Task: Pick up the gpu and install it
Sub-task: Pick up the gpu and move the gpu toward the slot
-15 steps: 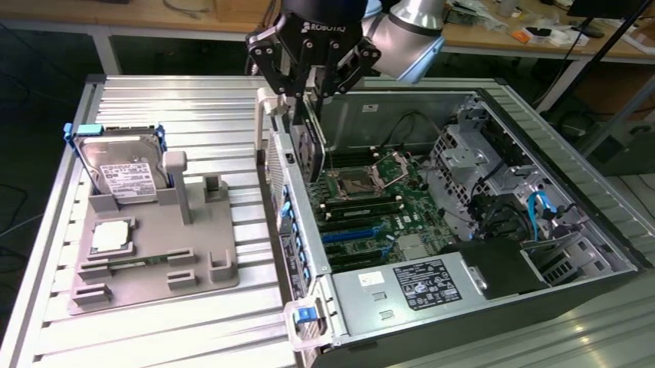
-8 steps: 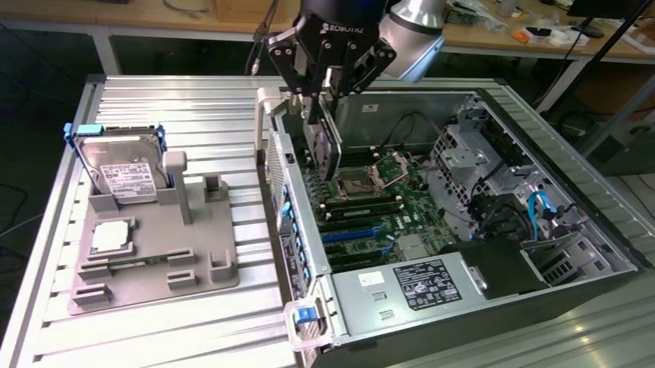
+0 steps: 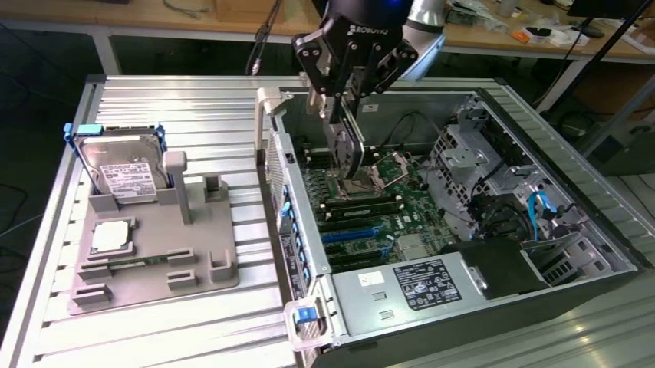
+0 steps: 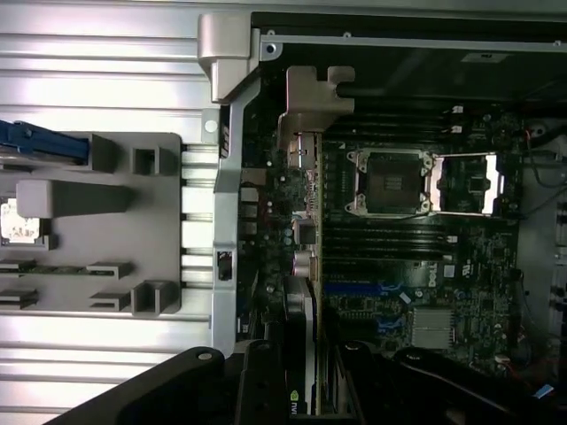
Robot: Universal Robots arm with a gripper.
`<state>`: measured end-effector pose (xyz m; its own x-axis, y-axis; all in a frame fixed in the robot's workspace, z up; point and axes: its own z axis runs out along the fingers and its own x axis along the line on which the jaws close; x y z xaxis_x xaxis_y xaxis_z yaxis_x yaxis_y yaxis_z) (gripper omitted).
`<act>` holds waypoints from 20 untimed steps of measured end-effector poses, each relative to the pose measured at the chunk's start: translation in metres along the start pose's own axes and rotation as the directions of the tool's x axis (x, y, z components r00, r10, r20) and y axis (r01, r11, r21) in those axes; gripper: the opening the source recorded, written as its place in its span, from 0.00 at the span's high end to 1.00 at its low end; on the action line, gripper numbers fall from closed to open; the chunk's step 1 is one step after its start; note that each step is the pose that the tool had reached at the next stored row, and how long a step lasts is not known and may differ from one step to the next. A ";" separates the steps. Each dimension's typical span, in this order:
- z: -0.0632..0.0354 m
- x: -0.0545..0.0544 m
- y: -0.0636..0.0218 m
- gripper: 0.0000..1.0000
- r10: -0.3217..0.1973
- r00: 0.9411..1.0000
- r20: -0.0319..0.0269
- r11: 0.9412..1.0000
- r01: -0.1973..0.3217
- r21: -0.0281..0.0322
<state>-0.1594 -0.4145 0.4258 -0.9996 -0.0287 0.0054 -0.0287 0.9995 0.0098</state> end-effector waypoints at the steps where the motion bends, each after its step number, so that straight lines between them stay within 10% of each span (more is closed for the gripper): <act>1: 0.0001 -0.007 -0.0002 0.73 0.000 1.000 0.000 1.000 0.000 0.000; 20: 0.0014 -0.074 -0.0021 0.73 0.000 1.000 0.010 1.000 0.000 0.000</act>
<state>-0.0853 -0.4145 0.4239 -0.9996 -0.0286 -0.0042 -0.0287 0.9995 0.0097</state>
